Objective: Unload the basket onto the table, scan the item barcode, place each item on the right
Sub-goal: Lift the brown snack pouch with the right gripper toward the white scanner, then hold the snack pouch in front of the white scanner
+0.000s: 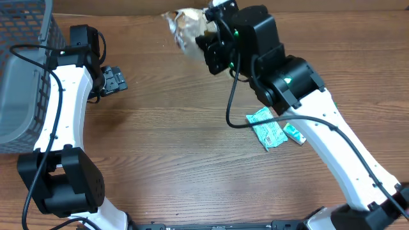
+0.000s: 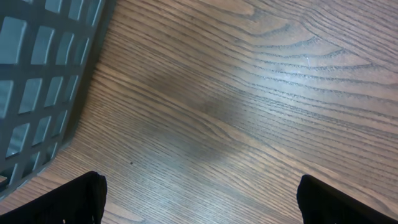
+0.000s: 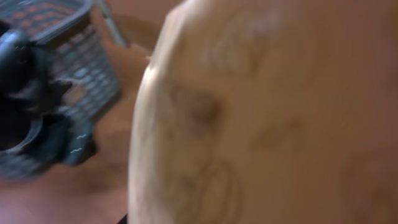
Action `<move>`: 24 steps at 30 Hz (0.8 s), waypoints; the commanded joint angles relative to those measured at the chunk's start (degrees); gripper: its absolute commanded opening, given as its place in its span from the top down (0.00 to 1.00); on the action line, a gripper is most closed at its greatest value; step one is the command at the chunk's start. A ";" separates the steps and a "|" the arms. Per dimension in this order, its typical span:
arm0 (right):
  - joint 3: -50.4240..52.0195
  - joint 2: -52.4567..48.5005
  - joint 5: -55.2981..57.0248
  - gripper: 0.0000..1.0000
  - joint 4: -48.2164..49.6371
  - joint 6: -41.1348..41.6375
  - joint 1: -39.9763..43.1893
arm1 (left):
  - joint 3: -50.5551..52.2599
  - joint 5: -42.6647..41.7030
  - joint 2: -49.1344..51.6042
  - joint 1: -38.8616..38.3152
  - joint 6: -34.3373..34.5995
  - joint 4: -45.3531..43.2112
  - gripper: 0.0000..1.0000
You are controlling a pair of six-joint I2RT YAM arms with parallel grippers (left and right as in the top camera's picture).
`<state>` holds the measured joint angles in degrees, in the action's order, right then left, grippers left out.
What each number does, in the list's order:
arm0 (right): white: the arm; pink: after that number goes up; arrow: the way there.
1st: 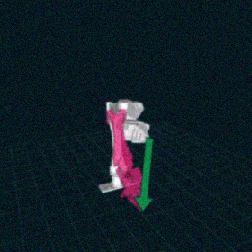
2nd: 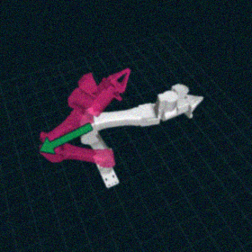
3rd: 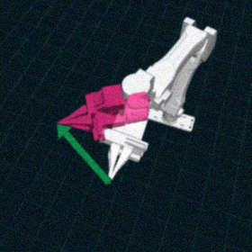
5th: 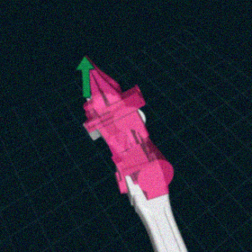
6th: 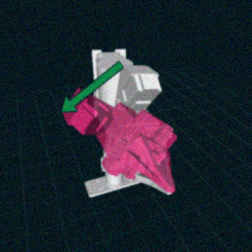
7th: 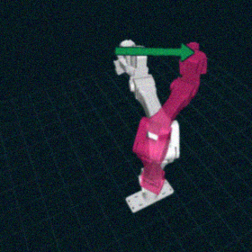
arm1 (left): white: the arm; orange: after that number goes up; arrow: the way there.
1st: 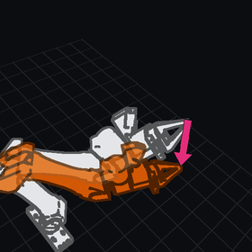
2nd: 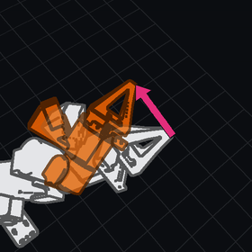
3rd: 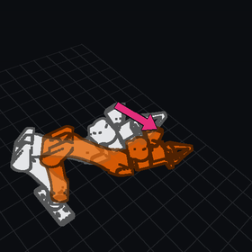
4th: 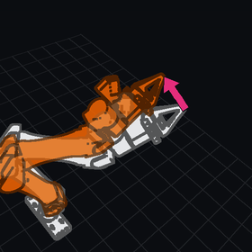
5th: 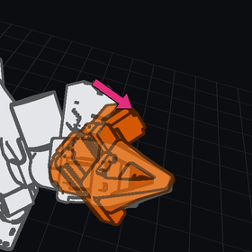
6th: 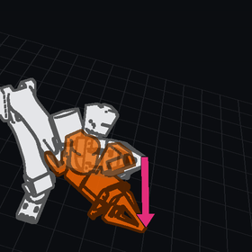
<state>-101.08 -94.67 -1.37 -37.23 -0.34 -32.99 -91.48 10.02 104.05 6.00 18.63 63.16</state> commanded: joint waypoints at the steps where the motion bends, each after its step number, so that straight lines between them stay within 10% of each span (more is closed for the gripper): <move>1: -0.94 -4.90 8.31 0.96 4.04 -10.99 0.07 | -0.92 0.87 0.20 -0.39 -0.63 -0.04 0.01; 8: -0.94 -18.49 18.71 0.96 23.80 -31.36 0.07 | -0.92 0.87 0.20 -0.39 -0.63 -0.04 0.00; 24: -0.94 -31.95 23.23 0.96 45.16 -43.28 0.81 | -0.92 0.87 0.20 -0.39 -0.63 -0.04 0.00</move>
<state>-101.03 -126.39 20.45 5.61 -40.77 -32.64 -91.50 10.15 104.07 6.00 18.63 63.16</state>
